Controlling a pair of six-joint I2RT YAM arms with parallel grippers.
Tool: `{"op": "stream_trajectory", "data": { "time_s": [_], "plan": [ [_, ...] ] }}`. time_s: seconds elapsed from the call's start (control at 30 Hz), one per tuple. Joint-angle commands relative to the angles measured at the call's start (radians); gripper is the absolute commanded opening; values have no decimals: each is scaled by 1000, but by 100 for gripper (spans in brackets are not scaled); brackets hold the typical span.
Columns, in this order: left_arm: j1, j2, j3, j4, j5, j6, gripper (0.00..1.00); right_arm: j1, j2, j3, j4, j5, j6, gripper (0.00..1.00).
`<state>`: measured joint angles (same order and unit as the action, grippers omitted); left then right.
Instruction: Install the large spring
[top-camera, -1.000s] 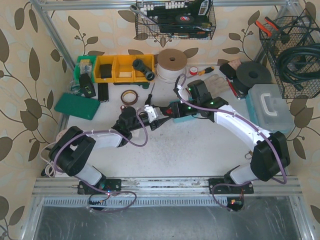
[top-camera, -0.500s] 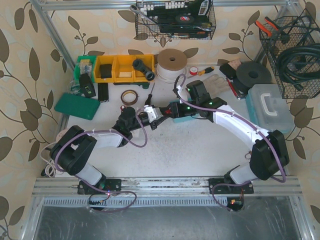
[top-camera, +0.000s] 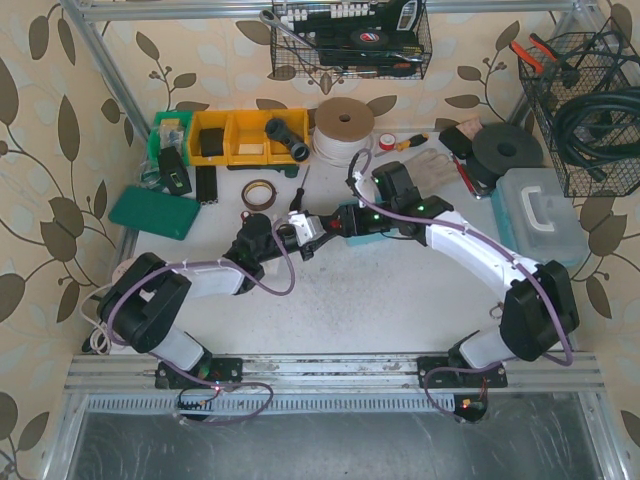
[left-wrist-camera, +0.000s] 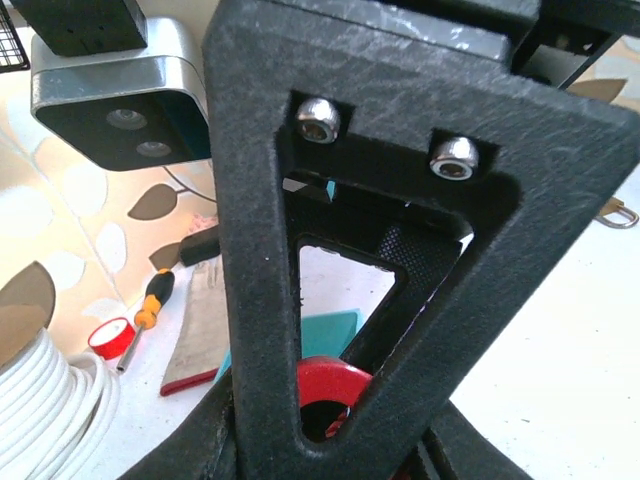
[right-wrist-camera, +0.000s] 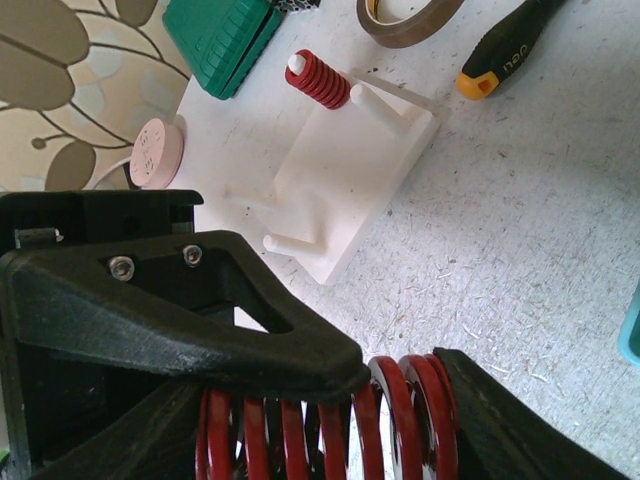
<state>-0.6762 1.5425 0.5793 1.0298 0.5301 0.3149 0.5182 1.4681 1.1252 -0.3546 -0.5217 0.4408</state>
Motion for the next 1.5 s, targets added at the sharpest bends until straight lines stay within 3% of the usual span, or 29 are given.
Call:
{"op": "stream_trajectory", "data": {
  "time_s": [0.0, 0.1, 0.2, 0.3, 0.4, 0.5, 0.57, 0.63, 0.77, 0.87, 1.1, 1.47],
  "plan": [
    [-12, -76, -12, -52, 2, 26, 0, -3, -65, -24, 21, 63, -7, 59],
    [-12, -96, -17, -86, -16, 37, 0, -18, -94, -38, 23, 77, -9, 65],
    [-11, -133, -13, -122, -35, 41, 0, -37, -108, -44, 7, 78, -13, 80],
    [-11, -152, -4, -165, -58, 32, 0, -64, -130, -58, 4, 75, -9, 86],
    [-10, -204, 8, -269, -186, -16, 0, -102, -184, -73, -17, 99, -10, 92],
    [-10, -310, 90, -599, -420, -88, 0, -120, -285, -81, -72, 205, -47, 99],
    [-7, -358, 185, -878, -654, -183, 0, -122, -335, -97, -95, 279, -73, 100],
    [-1, -386, 261, -1089, -784, -238, 0, -124, -366, -118, -109, 338, -88, 100],
    [1, -460, 309, -1321, -952, -320, 0, -125, -392, -162, -106, 466, -108, 100],
    [26, -514, 341, -1480, -1089, -472, 0, -127, -405, -190, -98, 520, -127, 99],
    [192, -578, 341, -1653, -981, -645, 0, -127, -424, -258, -23, 532, -116, 98],
    [214, -554, 269, -1654, -942, -762, 0, -126, -418, -250, -27, 504, -122, 98]
  ]
}}
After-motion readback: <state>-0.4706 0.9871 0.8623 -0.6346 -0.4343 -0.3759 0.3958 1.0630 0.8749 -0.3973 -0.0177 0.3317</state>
